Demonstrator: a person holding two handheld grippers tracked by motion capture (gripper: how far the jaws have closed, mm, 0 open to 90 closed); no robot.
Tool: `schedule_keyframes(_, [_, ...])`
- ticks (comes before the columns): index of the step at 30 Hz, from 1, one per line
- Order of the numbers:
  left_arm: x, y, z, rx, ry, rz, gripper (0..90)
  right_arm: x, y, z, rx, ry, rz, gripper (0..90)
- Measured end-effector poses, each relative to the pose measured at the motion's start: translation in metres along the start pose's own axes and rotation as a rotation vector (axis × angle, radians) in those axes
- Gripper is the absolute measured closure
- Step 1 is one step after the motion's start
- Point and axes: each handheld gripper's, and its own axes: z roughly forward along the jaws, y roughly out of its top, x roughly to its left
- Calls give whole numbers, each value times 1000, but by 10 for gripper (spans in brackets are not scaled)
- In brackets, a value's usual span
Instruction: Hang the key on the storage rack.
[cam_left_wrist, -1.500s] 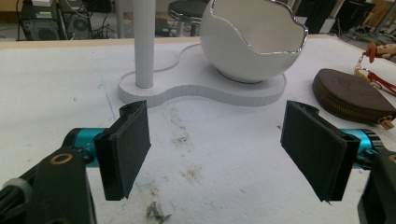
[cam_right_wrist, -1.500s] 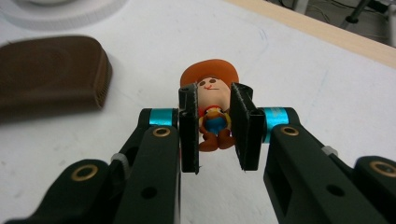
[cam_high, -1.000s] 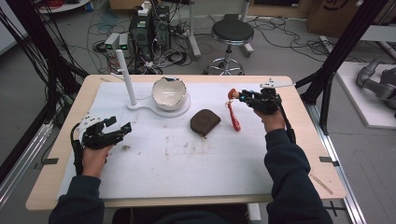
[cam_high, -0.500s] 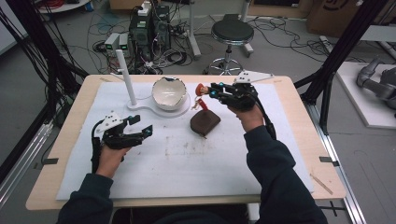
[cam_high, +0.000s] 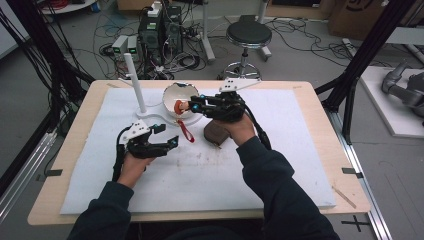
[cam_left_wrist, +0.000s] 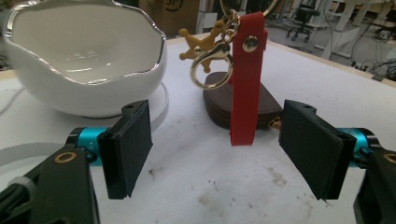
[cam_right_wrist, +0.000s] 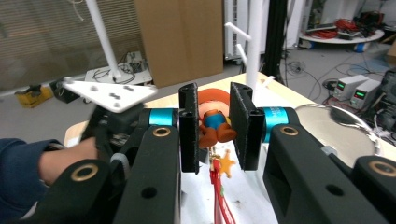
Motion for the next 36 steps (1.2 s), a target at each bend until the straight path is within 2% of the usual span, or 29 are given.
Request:
schedule_keyframes(4, [0,-1,11,13,-31,-21,255,3,0,6,0,27,11,753])
schedule_keyframes(9, [-2,-3,14,38,-36,-15,255,2,-1,9,4,51,27,753])
schedule_keyframes(10, [-3,-4,15,47,-48,-16,255,1,-2,9,0,64,38,753])
schedule_keyframes(12, [-6,-6,18,99,-54,5,279,2,-2,10,-3,72,36,753])
schedule_keyframes(13, [-6,-6,19,110,-55,11,435,4,-1,9,3,68,29,753])
schedule_keyframes(16, [-7,-4,15,131,-61,23,686,4,-1,6,4,52,19,752])
schedule_keyframes(17, [-7,-4,15,131,-61,23,723,2,-2,4,1,45,23,753])
schedule_keyframes(21, [-5,-1,9,135,-52,7,748,-5,-6,-4,-6,17,39,752])
schedule_keyframes(22, [-4,1,7,136,-58,-3,749,-9,-10,-10,0,-13,48,752])
schedule_keyframes(23, [-4,1,7,136,-58,-3,749,-9,-10,-10,0,-13,48,752])
schedule_keyframes(24, [-4,3,6,140,-60,-4,749,-14,-16,-15,16,-55,37,751])
schedule_keyframes(25, [-5,7,3,145,-62,15,750,-16,-19,-18,26,-66,37,749])
schedule_keyframes(27, [-7,12,0,141,-60,22,750,-19,-26,-22,43,-98,38,744])
schedule_keyframes(29, [-7,16,-2,144,-57,31,750,-24,-35,-24,54,-104,59,737])
schedule_keyframes(32, [-6,33,-11,134,-54,50,751,-30,-47,-25,70,-101,97,727])
schedule_keyframes(36, [-3,45,-13,145,-48,61,751,-36,-57,-25,95,-100,116,692])
